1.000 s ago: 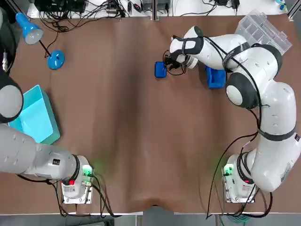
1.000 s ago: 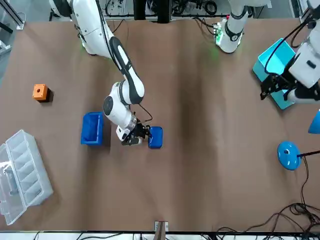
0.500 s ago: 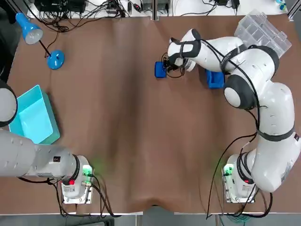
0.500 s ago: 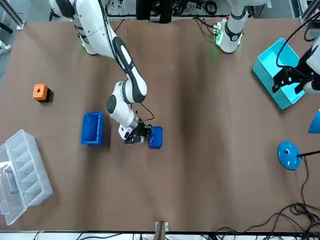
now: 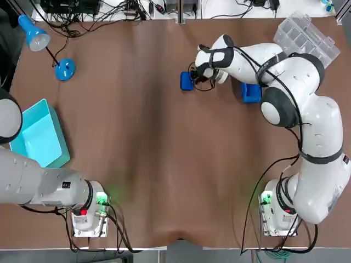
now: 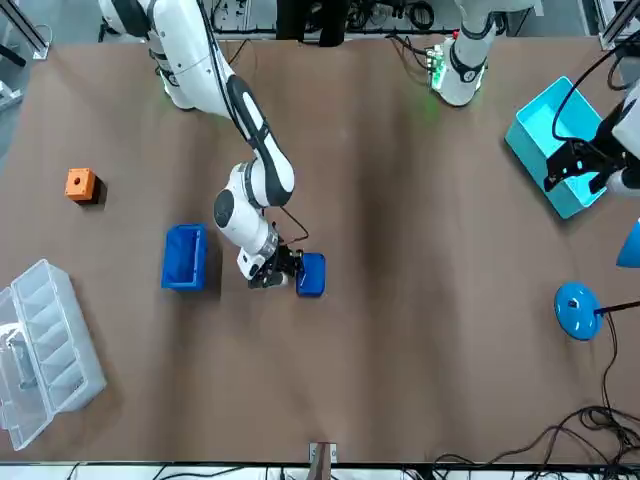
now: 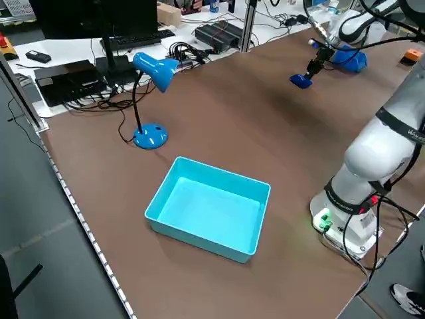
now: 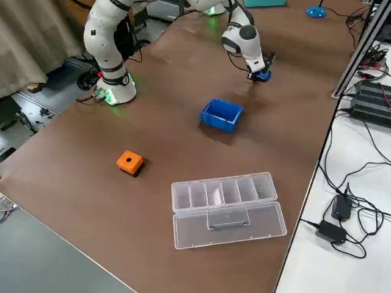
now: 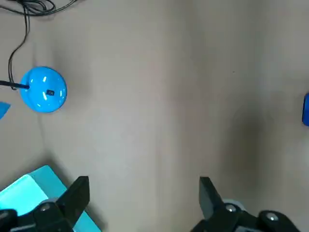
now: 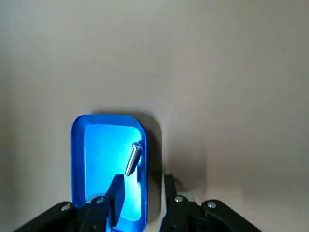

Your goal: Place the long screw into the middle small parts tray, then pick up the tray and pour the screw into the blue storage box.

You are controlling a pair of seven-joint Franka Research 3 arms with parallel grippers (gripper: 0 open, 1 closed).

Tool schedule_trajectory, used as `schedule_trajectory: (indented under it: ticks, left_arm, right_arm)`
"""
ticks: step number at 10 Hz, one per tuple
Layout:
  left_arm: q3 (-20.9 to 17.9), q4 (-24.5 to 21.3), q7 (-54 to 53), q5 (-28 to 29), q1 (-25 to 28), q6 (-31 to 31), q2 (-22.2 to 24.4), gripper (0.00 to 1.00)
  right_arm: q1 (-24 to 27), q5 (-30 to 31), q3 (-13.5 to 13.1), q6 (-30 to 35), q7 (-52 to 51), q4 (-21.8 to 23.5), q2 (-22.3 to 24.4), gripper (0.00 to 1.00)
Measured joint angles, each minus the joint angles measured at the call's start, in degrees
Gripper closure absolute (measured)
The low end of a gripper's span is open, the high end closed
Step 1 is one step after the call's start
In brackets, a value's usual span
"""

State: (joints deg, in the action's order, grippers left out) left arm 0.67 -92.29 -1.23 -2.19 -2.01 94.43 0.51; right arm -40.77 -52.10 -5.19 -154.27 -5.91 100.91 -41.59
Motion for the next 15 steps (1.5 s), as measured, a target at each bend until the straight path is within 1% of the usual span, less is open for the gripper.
schedule_trajectory:
  ticks: [2, 6, 7, 11, 13, 15]
  left_arm:
    - [1.99, 0.06, -0.17, 0.00, -0.04, 0.02, -1.23, 0.00]
    - [1.87, 0.48, -0.17, 0.00, 0.05, 0.02, -1.44, 0.00]
    - [1.69, 0.54, -0.17, 0.00, 0.08, 0.02, -1.44, 0.00]
    - [1.48, 0.62, -0.17, 0.00, 0.36, 0.02, -1.44, 0.00]
    - [1.49, 0.63, -0.17, 0.00, 0.37, 0.02, -1.44, 0.00]
    - [1.72, 0.70, -0.17, 0.00, 0.31, 0.02, -1.44, 0.00]
  right_arm:
    - [-0.02, -0.02, 0.13, -0.02, 0.01, -0.49, -0.30, 0.59]
    - [-0.02, -0.08, 0.13, -0.05, 0.02, -1.10, -0.78, 0.60]
    - [-0.02, -0.13, 0.13, -0.05, 0.03, -1.16, -0.81, 0.63]
    - [-0.04, -0.20, 0.14, -0.06, 0.03, -1.26, -0.83, 0.95]
    - [-0.04, -0.20, 0.14, -0.07, 0.02, -1.31, -0.84, 0.98]
    - [-0.04, -0.21, 0.14, -0.07, 0.03, -1.39, -0.84, 0.98]
